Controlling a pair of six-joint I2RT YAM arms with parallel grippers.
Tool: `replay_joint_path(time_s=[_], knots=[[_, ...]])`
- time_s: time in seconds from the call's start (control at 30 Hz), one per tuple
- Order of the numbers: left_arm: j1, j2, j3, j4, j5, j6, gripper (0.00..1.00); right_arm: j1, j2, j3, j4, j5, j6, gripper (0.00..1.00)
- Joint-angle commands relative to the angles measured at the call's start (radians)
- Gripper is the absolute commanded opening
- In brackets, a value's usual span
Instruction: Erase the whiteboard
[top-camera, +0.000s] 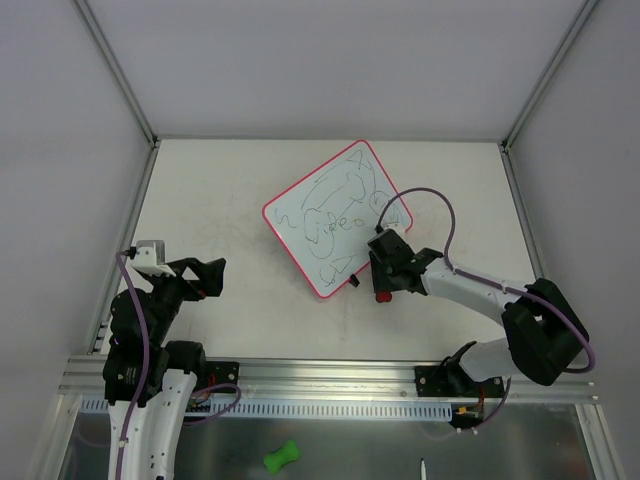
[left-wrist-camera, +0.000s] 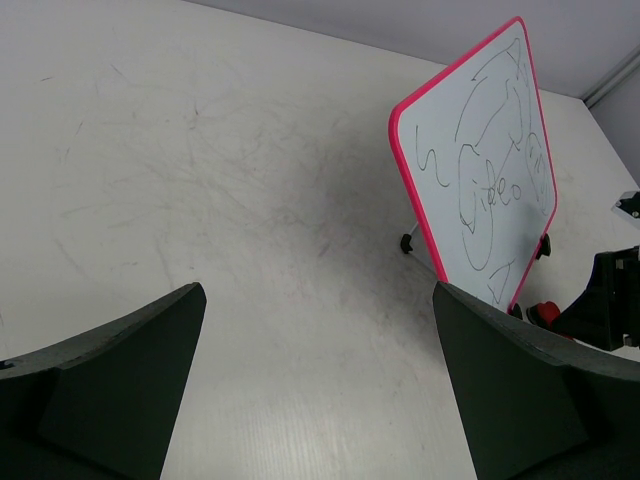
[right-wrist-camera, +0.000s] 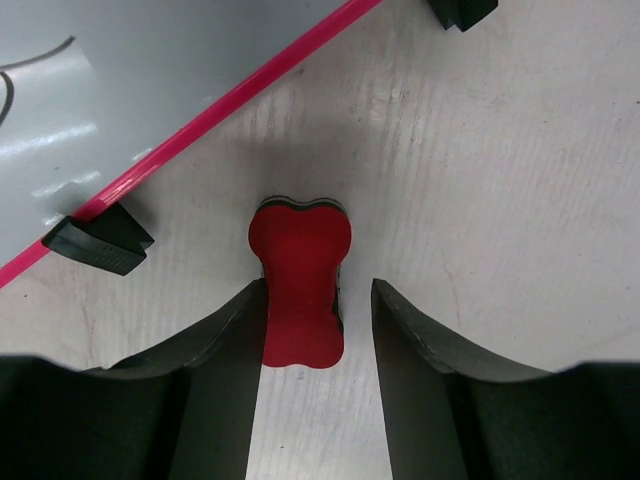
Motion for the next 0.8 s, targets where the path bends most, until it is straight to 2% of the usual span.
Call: replay_joint_path(time_s=[0.0,0.33,0.77], knots=[[-0.006,0.012,-0.001,0.017,0.020,0.025,0.99,-0.016,0.007,0.027,0.021,-0.009,-0.018,0.48],[-0.007,0.007,-0.001,0.017,0.021,0.027,0.99,-0.021,0.037,0.025,0.053,-0.066,-0.031,0.48],[-0.007,0.003,-0.002,0.017,0.023,0.027,0.99,-0.009,-0.050,0.002,0.036,-0.021,-0.024,0.48]])
